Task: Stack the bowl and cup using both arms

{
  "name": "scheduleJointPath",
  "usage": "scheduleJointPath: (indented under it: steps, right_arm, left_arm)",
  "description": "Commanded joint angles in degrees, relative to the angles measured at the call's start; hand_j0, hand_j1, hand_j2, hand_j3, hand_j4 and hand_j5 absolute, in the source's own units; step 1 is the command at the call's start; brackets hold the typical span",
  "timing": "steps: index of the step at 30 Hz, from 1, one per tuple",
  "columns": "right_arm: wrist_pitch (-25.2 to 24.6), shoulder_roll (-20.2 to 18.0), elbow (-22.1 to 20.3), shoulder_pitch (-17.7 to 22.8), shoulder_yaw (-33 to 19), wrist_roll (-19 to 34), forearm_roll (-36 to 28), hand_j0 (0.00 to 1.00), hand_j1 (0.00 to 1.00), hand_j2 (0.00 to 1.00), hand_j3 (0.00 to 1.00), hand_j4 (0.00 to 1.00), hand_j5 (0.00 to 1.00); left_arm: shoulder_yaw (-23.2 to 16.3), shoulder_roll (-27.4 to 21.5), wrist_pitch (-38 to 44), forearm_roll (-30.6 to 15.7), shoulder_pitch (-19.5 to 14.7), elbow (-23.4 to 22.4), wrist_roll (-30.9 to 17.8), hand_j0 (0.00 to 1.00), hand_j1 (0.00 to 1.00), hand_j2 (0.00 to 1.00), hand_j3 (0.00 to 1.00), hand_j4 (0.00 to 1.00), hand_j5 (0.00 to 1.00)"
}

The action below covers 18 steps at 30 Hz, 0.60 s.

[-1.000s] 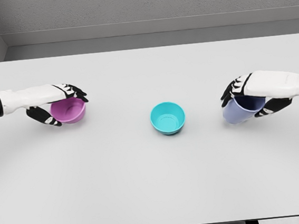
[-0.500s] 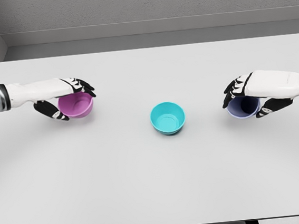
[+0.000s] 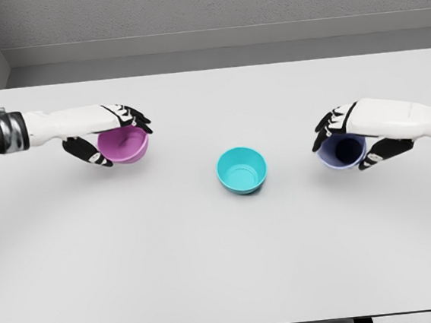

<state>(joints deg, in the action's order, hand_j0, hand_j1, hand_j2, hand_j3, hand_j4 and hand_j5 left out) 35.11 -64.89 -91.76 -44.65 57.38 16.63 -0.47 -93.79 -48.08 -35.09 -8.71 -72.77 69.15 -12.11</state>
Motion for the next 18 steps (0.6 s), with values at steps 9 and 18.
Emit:
scheduleJointPath:
  steps: [9, 18]
  right_arm:
    - [-0.1, 1.6, 0.3, 1.0, -0.1, -3.6, -3.3, 0.67, 0.67, 0.67, 0.67, 0.67, 0.67]
    - [-0.1, 4.4, 0.4, 1.1, -0.1, -4.8, -4.4, 0.67, 0.67, 0.67, 0.67, 0.67, 0.67]
  left_arm:
    - [0.1, 2.9, 0.1, -0.6, -0.8, 0.0, -0.1, 0.75, 0.75, 0.75, 0.75, 0.75, 0.75]
    - [-0.1, 5.2, 0.1, -0.6, -2.0, 0.5, -0.2, 0.75, 0.75, 0.75, 0.75, 0.75, 0.75]
